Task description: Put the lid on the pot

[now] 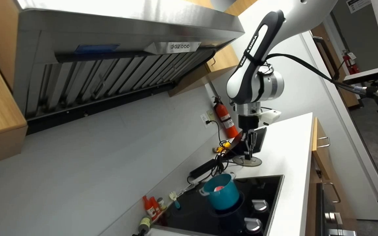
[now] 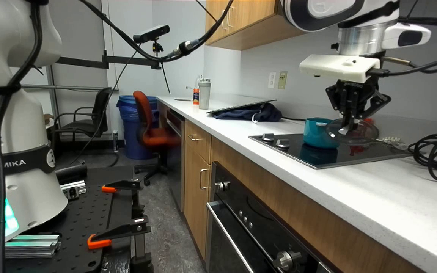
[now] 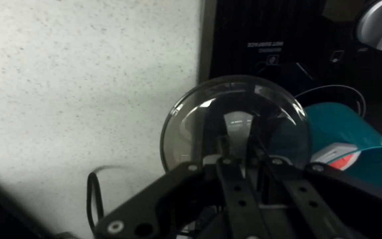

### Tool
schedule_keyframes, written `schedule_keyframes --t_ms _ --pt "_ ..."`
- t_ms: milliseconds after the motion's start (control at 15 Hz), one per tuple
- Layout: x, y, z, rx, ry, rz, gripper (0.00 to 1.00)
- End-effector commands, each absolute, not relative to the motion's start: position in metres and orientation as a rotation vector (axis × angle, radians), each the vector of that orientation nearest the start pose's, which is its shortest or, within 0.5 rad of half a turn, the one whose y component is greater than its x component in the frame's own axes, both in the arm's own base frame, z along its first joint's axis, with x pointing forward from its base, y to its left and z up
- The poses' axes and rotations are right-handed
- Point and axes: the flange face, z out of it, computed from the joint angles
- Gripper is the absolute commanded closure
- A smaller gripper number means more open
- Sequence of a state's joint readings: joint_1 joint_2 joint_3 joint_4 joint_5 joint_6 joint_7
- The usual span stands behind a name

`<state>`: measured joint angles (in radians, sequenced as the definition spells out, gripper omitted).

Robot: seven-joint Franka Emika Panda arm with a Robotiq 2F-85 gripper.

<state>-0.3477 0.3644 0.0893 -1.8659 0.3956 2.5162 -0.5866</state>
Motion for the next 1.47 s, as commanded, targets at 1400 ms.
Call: schedule_keyframes --t_ms 1400 --pt "0.661 -0.062 0.397 -2.867 -0.195 -0.745 0.96"
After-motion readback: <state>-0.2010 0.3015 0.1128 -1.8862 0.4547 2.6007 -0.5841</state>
